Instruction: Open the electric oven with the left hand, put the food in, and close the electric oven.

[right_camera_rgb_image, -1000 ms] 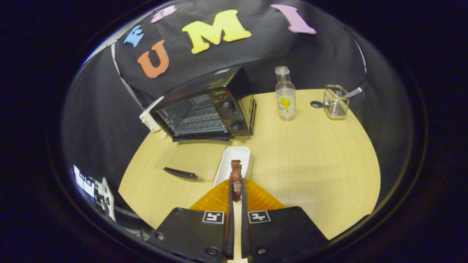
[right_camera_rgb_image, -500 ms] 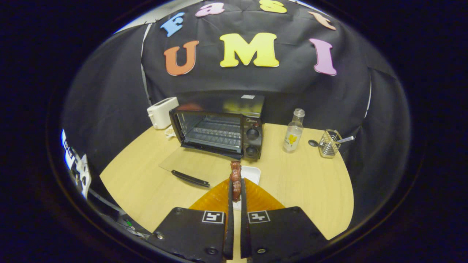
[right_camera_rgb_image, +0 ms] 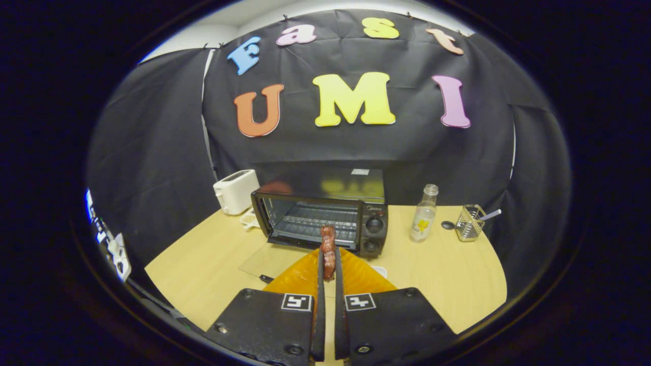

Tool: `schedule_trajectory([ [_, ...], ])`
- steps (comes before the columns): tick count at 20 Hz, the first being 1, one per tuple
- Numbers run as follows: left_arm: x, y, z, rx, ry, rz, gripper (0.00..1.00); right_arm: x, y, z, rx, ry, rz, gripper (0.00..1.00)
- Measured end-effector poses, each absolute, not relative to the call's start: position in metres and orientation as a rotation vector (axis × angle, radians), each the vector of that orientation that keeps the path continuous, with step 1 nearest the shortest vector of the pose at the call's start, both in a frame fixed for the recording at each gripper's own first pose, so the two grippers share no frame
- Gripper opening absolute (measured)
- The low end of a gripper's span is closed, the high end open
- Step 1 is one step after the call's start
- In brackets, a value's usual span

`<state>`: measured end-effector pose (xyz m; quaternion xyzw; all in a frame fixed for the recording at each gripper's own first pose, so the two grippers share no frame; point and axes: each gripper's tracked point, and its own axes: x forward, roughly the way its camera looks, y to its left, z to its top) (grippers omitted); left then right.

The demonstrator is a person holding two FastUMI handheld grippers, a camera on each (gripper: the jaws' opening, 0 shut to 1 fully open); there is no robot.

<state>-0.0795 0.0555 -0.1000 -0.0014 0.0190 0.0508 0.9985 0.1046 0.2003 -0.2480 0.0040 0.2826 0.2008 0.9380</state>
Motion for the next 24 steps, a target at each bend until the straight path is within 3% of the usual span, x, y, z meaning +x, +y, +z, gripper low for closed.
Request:
schedule_trajectory([
  [16, -0.040, 0.093, -0.126, 0.017, 0.047, 0.166, 0.95, 0.207, 0.310, -0.331, 0.419, 0.531, 0.362, 0.10],
  [24, -0.023, 0.117, -0.148, -0.025, 0.091, 0.204, 0.95, 0.277, 0.315, -0.352, 0.966, 0.563, 0.270, 0.11],
])
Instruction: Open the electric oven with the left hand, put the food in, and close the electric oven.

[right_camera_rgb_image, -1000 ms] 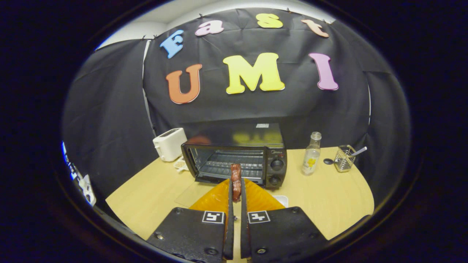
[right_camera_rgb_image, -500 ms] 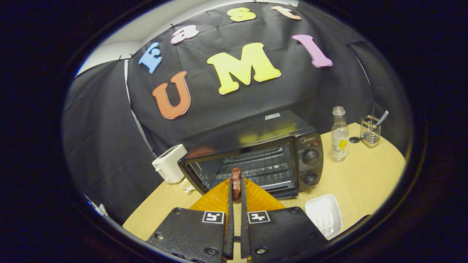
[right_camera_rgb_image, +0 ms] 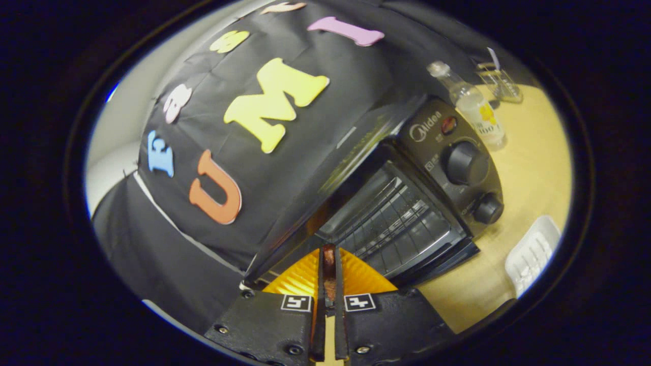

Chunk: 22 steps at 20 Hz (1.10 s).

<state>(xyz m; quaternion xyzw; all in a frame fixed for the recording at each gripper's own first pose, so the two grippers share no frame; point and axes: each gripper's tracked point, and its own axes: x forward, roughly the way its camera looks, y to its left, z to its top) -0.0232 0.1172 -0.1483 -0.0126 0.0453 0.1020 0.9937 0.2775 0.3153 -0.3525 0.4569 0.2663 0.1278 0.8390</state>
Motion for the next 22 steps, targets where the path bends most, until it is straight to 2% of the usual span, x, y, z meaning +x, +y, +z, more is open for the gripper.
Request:
schedule_trajectory([
  [4, -0.017, 0.120, -0.156, -0.042, 0.111, 0.208, 0.95, 0.309, 0.297, -0.379, 1.190, 0.560, 0.144, 0.10],
  [8, -0.012, 0.110, -0.163, -0.064, 0.126, 0.183, 0.95, 0.317, 0.296, -0.404, 1.193, 0.555, 0.091, 0.10],
  [12, -0.011, 0.106, -0.168, -0.043, 0.127, 0.165, 0.95, 0.314, 0.295, -0.407, 0.996, 0.529, 0.091, 0.08],
  [16, -0.010, 0.103, -0.174, -0.064, 0.148, 0.168, 0.95, 0.313, 0.302, -0.398, 0.671, 0.487, 0.115, 0.15],
  [17, -0.009, 0.102, -0.175, -0.071, 0.158, 0.168, 0.95, 0.313, 0.302, -0.399, 0.599, 0.485, 0.114, 0.12],
  [18, -0.010, 0.101, -0.175, -0.076, 0.165, 0.171, 0.95, 0.312, 0.301, -0.402, 0.560, 0.501, 0.106, 0.16],
  [22, -0.008, 0.094, -0.174, -0.071, 0.153, 0.169, 0.95, 0.311, 0.291, -0.407, 0.416, 0.560, 0.084, 0.22],
])
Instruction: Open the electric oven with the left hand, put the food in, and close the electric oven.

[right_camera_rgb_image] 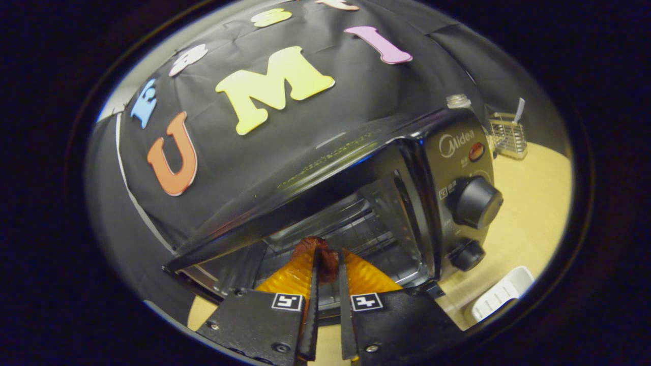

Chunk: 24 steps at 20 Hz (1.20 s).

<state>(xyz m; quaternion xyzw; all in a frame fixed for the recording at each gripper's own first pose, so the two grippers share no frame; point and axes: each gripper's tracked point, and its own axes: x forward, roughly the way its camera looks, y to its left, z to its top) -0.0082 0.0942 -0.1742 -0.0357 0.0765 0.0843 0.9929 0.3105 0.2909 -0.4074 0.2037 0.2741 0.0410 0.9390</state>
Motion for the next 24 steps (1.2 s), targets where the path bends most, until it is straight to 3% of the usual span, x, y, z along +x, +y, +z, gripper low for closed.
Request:
schedule_trajectory([
  [2, -0.004, 0.088, -0.174, -0.065, 0.152, 0.165, 0.95, 0.308, 0.282, -0.416, 0.302, 0.592, 0.064, 0.29],
  [5, -0.002, 0.078, -0.176, -0.062, 0.161, 0.145, 0.94, 0.308, 0.282, -0.405, 0.289, 0.568, 0.107, 0.31],
  [8, 0.000, 0.074, -0.181, -0.064, 0.179, 0.142, 0.94, 0.285, 0.275, -0.383, 0.267, 0.545, 0.148, 0.65],
  [10, -0.002, 0.070, -0.183, -0.056, 0.189, 0.136, 0.94, 0.269, 0.275, -0.373, 0.250, 0.553, 0.192, 0.73],
  [13, -0.004, 0.064, -0.186, -0.048, 0.206, 0.136, 0.95, 0.238, 0.269, -0.350, 0.213, 0.536, 0.246, 0.75],
  [19, -0.001, 0.043, -0.182, -0.044, 0.217, 0.101, 0.94, 0.174, 0.239, -0.276, 0.151, 0.397, 0.318, 0.99],
  [24, 0.020, 0.030, -0.195, -0.044, 0.233, 0.084, 0.95, 0.107, 0.190, -0.213, 0.085, 0.260, 0.324, 0.98],
])
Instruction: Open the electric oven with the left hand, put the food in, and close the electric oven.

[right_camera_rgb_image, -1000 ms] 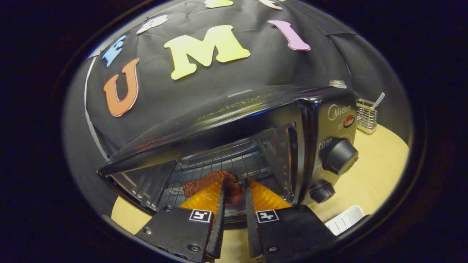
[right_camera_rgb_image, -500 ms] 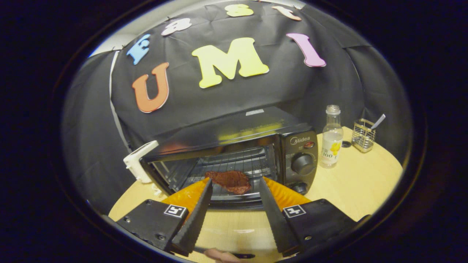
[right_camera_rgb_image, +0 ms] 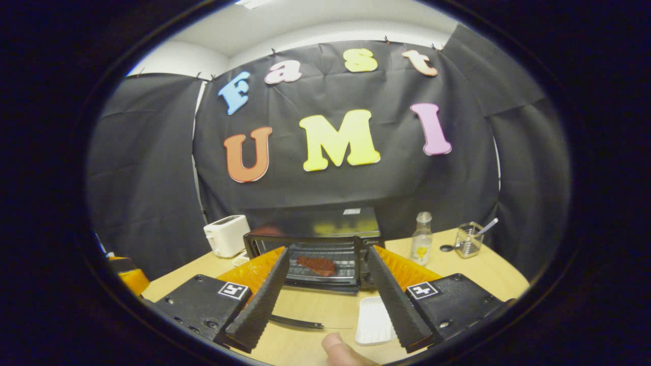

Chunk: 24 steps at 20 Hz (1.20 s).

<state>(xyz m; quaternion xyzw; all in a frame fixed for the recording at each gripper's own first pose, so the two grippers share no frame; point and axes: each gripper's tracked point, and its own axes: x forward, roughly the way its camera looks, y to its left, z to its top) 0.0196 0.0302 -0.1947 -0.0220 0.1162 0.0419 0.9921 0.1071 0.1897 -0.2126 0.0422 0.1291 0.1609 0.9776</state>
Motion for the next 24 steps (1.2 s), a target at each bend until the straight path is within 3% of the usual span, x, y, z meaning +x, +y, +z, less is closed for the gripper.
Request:
schedule_trajectory([
  [9, 0.073, -0.035, -0.280, -0.078, 0.415, -0.035, 0.95, 0.012, 0.093, -0.125, 0.141, 0.150, 0.329, 0.98],
  [11, 0.081, -0.053, -0.305, -0.062, 0.466, -0.064, 0.95, 0.004, 0.060, -0.108, 0.110, 0.104, 0.275, 0.95],
  [13, 0.087, -0.070, -0.331, -0.051, 0.519, -0.085, 0.95, -0.004, 0.029, -0.095, 0.079, 0.059, 0.200, 0.99],
  [15, 0.091, -0.084, -0.349, -0.033, 0.552, -0.102, 0.95, -0.014, 0.010, -0.091, 0.069, 0.051, 0.157, 0.95],
  [24, 0.105, -0.112, -0.396, -0.001, 0.625, -0.123, 0.95, -0.036, -0.027, -0.090, 0.070, 0.020, 0.150, 0.98],
])
